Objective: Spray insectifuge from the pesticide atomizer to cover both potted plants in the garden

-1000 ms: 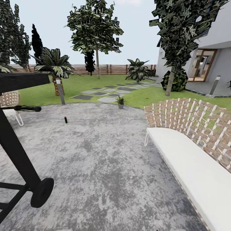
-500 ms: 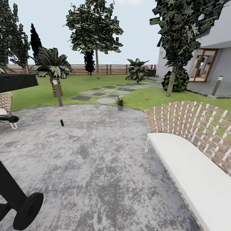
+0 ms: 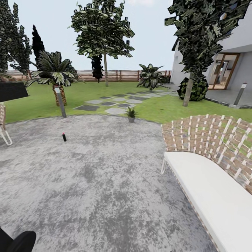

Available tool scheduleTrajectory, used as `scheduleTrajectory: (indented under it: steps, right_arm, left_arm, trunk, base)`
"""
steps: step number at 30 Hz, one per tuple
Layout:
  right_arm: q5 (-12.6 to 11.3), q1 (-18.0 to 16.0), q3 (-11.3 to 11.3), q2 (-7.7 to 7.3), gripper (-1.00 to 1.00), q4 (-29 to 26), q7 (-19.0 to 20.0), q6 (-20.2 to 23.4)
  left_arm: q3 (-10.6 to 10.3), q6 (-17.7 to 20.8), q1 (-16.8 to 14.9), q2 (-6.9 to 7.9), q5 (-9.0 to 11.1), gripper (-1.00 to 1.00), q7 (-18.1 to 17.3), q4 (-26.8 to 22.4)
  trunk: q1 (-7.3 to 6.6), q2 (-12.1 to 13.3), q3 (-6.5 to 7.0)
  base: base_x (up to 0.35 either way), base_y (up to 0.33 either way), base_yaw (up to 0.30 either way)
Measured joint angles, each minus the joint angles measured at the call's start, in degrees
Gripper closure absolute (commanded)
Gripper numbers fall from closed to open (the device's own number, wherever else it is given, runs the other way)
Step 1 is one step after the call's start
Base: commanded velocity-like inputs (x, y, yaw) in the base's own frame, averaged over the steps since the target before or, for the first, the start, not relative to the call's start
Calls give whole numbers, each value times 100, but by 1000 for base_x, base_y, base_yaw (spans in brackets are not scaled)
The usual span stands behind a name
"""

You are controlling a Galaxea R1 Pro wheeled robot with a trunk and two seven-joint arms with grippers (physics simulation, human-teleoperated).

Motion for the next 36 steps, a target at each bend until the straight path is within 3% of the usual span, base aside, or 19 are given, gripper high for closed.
scheduleTrajectory:
  steps: [36]
  right_arm:
    - [0, 0, 0, 0, -100, 0, -8, 0]
  left_arm:
    - [1, -4, 0, 0, 0, -100, 0, 0]
  trunk:
    - [0, 0, 0]
  base:
    - [340, 0, 0]
